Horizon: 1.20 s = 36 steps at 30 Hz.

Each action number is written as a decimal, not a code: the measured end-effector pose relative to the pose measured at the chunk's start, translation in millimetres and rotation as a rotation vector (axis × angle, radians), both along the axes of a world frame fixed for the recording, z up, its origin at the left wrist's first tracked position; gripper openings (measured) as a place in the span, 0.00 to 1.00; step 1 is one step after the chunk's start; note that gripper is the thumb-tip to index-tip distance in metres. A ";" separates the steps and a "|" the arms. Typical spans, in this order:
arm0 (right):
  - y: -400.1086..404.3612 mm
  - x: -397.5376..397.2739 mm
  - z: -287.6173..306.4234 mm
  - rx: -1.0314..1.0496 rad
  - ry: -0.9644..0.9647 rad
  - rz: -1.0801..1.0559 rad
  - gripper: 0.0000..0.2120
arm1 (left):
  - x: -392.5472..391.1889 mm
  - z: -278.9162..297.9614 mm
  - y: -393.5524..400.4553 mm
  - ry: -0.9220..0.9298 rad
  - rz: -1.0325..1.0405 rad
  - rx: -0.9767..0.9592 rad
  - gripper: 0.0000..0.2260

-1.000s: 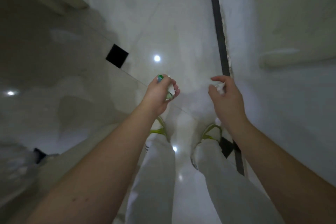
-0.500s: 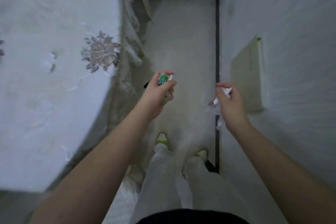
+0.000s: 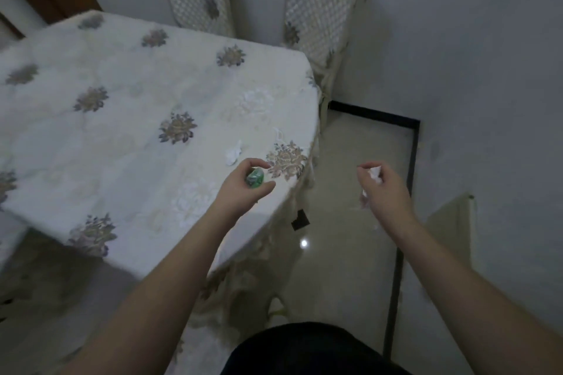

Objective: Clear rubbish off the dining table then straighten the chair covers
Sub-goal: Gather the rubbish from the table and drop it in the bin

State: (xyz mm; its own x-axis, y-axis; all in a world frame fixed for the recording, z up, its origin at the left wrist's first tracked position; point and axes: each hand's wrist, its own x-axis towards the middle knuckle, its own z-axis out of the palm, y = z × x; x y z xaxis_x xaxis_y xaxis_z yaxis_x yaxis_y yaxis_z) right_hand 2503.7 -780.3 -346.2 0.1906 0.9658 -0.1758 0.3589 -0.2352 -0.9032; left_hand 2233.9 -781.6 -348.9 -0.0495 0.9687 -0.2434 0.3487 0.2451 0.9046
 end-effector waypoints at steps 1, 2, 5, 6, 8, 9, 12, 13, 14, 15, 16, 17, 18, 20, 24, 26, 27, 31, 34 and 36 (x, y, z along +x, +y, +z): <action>5.4 -8.1 5.6 0.022 -0.049 0.063 0.03 | -11.8 2.5 3.2 0.028 0.019 0.024 0.11; 10.8 -16.1 10.0 0.034 -0.107 0.121 0.03 | -23.0 2.5 7.0 0.056 0.041 0.046 0.11; 26.6 -37.9 17.3 0.056 -0.208 0.211 0.03 | -53.3 -4.8 20.7 0.118 0.075 0.098 0.13; 31.4 -44.2 17.6 0.062 -0.229 0.225 0.03 | -61.3 -9.5 25.6 0.142 0.080 0.105 0.13; 37.9 -57.2 15.7 0.061 -0.277 0.238 0.03 | -74.7 -20.6 34.3 0.210 0.112 0.087 0.14; 40.1 -63.4 14.0 0.057 -0.287 0.236 0.03 | -80.6 -26.1 38.2 0.244 0.135 0.076 0.15; 46.0 -80.3 7.2 0.032 -0.320 0.257 0.03 | -95.6 -42.7 50.2 0.331 0.171 0.104 0.19; 48.5 -85.5 5.6 0.028 -0.337 0.279 0.04 | -99.3 -46.3 54.8 0.334 0.180 0.123 0.21; 52.0 -90.2 3.9 0.030 -0.340 0.300 0.04 | -101.9 -49.6 59.5 0.327 0.189 0.135 0.22; 56.5 -94.4 2.3 0.031 -0.338 0.316 0.04 | -103.7 -52.5 64.7 0.323 0.196 0.139 0.22; 62.6 -97.9 0.7 0.030 -0.336 0.330 0.04 | -104.8 -56.1 70.7 0.324 0.199 0.137 0.23; 69.8 -100.3 -1.4 0.028 -0.343 0.341 0.04 | -104.9 -59.8 77.1 0.332 0.197 0.131 0.23; 78.1 -102.0 -3.6 0.029 -0.350 0.350 0.04 | -104.2 -63.4 83.5 0.347 0.186 0.120 0.22; 97.3 -104.4 -7.3 0.030 -0.358 0.371 0.04 | -99.9 -70.1 94.9 0.382 0.151 0.096 0.21; 143.5 -106.4 -20.8 0.004 -0.312 0.419 0.03 | -90.3 -87.3 121.7 0.442 0.102 0.038 0.21; 167.8 -106.3 -32.0 -0.011 -0.298 0.467 0.03 | -86.2 -96.0 135.4 0.476 0.102 -0.008 0.23; 179.4 -106.6 -38.5 -0.024 -0.288 0.495 0.03 | -84.5 -101.3 140.5 0.477 0.120 -0.044 0.25; 226.9 -106.3 -59.2 -0.078 -0.297 0.647 0.04 | -77.4 -119.3 147.7 0.482 0.247 -0.173 0.26; 257.4 -112.5 -66.7 -0.113 -0.319 0.769 0.05 | -75.8 -127.2 145.7 0.481 0.314 -0.208 0.23; 273.7 -119.7 -69.7 -0.129 -0.321 0.856 0.05 | -73.9 -128.6 145.4 0.492 0.338 -0.229 0.21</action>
